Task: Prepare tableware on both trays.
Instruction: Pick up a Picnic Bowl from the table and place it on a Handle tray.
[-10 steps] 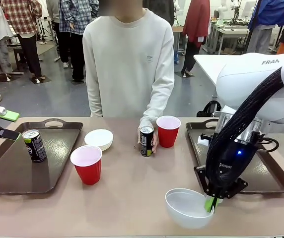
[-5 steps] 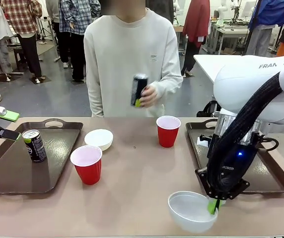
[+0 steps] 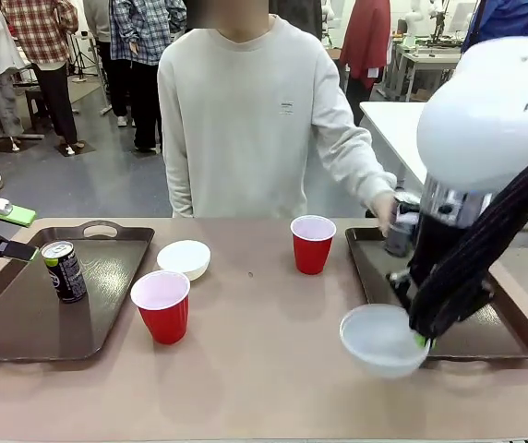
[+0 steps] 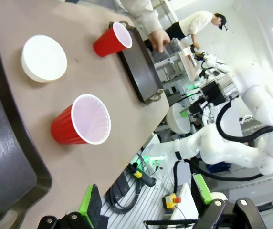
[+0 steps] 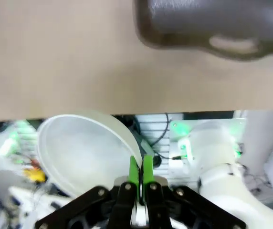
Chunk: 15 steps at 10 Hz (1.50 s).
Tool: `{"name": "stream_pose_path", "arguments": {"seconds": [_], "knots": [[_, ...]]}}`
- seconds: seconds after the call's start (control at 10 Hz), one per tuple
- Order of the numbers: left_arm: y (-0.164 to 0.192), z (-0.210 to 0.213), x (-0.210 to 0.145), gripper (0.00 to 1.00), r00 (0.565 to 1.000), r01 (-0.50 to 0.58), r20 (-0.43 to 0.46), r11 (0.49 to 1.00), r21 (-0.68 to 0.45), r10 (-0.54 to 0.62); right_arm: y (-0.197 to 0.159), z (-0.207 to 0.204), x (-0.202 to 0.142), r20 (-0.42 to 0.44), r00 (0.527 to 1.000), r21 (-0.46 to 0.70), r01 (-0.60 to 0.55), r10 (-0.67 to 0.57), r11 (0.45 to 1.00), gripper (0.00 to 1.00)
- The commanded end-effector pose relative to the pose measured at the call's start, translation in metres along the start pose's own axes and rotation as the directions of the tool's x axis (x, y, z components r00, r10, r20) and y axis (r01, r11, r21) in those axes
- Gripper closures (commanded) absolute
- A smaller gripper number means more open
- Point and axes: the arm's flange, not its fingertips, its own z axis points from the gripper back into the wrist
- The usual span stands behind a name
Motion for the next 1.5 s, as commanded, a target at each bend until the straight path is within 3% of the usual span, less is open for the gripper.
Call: {"name": "stream_pose_path", "arguments": {"seconds": [0.0, 0.1, 0.2, 0.3, 0.4, 0.7, 1.0, 1.2, 1.4], "knots": [[0.0, 0.0, 0.0, 0.0, 1.0, 0.009, 0.003, 1.0, -0.008, -0.009, -0.009, 0.01, 0.014, -0.032, 0.996, -0.003, 0.077, -0.077, 0.997, 0.96], [0.0, 0.0, 0.0, 0.0, 1.0, 0.009, 0.003, 1.0, -0.008, -0.009, 0.002, -0.005, -0.004, -0.197, 0.979, -0.051, 0.048, -0.057, 0.998, 0.96], [0.0, 0.0, 0.0, 0.0, 1.0, 0.009, 0.003, 1.0, -0.008, -0.009, 0.014, -0.023, -0.041, -0.228, 0.974, -0.139, -0.047, 0.015, 0.989, 0.96], [0.0, 0.0, 0.0, 0.0, 1.0, 0.009, 0.003, 1.0, -0.008, -0.009, 0.021, -0.029, -0.067, -0.18, 0.983, -0.183, -0.075, 0.041, 0.98, 0.96], [0.0, 0.0, 0.0, 0.0, 1.0, 0.009, 0.003, 1.0, -0.008, -0.009, 0.018, -0.027, -0.071, -0.148, 0.989, -0.171, -0.038, 0.013, 0.985, 0.96], [0.0, 0.0, 0.0, 0.0, 1.0, 0.009, 0.003, 1.0, -0.008, -0.009, 0.013, -0.027, -0.059, -0.154, 0.988, -0.148, -0.026, 0.003, 0.989, 0.96], [0.0, 0.0, 0.0, 0.0, 1.0, 0.009, 0.003, 1.0, -0.008, -0.009, -0.01, -0.005, -0.006, -0.038, 0.997, -0.048, 0.064, -0.066, 0.997, 0.96], [0.0, 0.0, 0.0, 0.0, 1.0, 0.009, 0.003, 1.0, -0.008, -0.009, -0.035, 0.013, 0.045, -0.024, 0.999, -0.022, 0.046, -0.046, 0.999, 0.96], [0.0, 0.0, 0.0, 0.0, 1.0, 0.009, 0.003, 1.0, -0.008, -0.009, -0.055, 0.017, 0.085, 0.019, 0.998, -0.089, 0.067, -0.065, 0.994, 0.96]]}}
